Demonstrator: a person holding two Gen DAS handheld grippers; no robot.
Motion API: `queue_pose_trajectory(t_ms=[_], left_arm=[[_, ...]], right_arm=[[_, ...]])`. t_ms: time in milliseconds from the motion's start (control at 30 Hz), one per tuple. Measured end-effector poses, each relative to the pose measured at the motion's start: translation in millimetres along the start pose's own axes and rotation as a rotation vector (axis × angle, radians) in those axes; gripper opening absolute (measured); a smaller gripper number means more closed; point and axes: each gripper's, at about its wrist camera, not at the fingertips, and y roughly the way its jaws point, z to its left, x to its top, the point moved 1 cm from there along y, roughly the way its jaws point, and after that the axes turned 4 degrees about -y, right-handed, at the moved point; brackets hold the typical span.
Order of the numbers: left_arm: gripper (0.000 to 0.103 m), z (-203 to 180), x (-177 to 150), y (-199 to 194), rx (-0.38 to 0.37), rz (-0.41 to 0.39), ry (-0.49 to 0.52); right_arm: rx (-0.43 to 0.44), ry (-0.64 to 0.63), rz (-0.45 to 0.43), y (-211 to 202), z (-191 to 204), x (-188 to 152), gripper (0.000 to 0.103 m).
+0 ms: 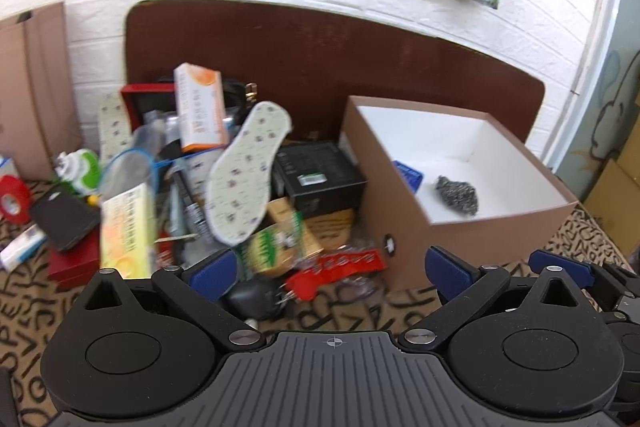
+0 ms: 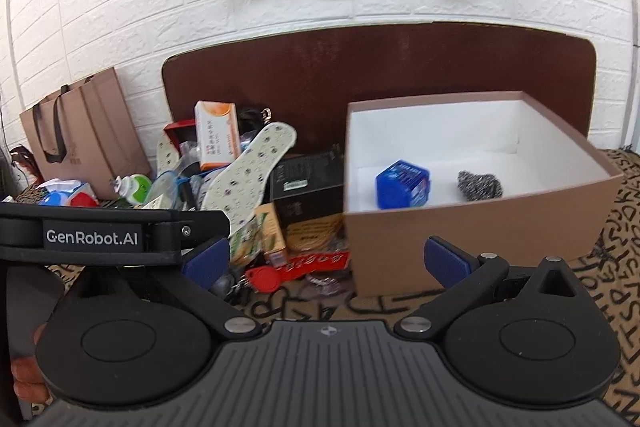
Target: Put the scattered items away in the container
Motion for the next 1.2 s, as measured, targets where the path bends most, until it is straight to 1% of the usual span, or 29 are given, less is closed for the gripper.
queue_pose_trajectory(t_ms=[167, 367, 500, 567, 633, 700, 800, 900, 1000, 1100, 1167, 1200], left_arm=[[0.103, 19.6, -12.7, -8.1, 0.044, 0.015, -0.015], [0.103, 51.1, -33.2, -15.2, 0.08, 0.042, -0.064], [0.103, 76.3, -47.3, -16.6, 0.092, 0.058, -0.105], [0.103, 89.3, -52.6, -16.5, 0.085, 0.061, -0.133], [0.103, 102.1, -55.2, -15.8, 0.085, 0.059, -0.16], [0.103, 114.1, -55.4, -13.9, 0.103, 0.057, -0.179], [0.103, 131.9, -52.2, -8.2, 0.133, 0.05, -0.197], [0.103, 150.8, -48.9, 1.4, 0.157, 0.058, -0.218], [0.099, 165.7, -46.5, 12.9, 0.168, 0.075, -0.243], [0.094, 174.4, -44.5, 23.3, 0.161, 0.085, -0.255], [0.089, 178.5, -43.2, 30.7, 0.156, 0.093, -0.263], [0.088, 180.3, -42.5, 34.6, 0.153, 0.099, -0.268]], right_arm=[[0.03, -0.007, 0.035, 1.7, 20.0, -10.0, 0.103], [0.062, -0.039, 0.087, 9.1, 46.7, -25.6, 0.103], [0.078, -0.049, 0.113, 17.6, 66.1, -38.2, 0.103], [0.083, -0.054, 0.131, 23.7, 74.2, -42.6, 0.103], [0.091, -0.068, 0.145, 30.1, 82.3, -46.8, 0.103], [0.095, -0.091, 0.154, 36.3, 89.9, -49.1, 0.103], [0.102, -0.134, 0.149, 44.0, 100.8, -50.3, 0.103], [0.134, -0.148, 0.141, 52.3, 108.5, -50.2, 0.103], [0.166, -0.143, 0.158, 64.7, 114.4, -51.4, 0.103], [0.178, -0.147, 0.178, 77.0, 120.1, -54.1, 0.102], [0.186, -0.149, 0.183, 82.8, 123.2, -56.0, 0.1], [0.19, -0.15, 0.185, 85.9, 124.2, -56.3, 0.1]])
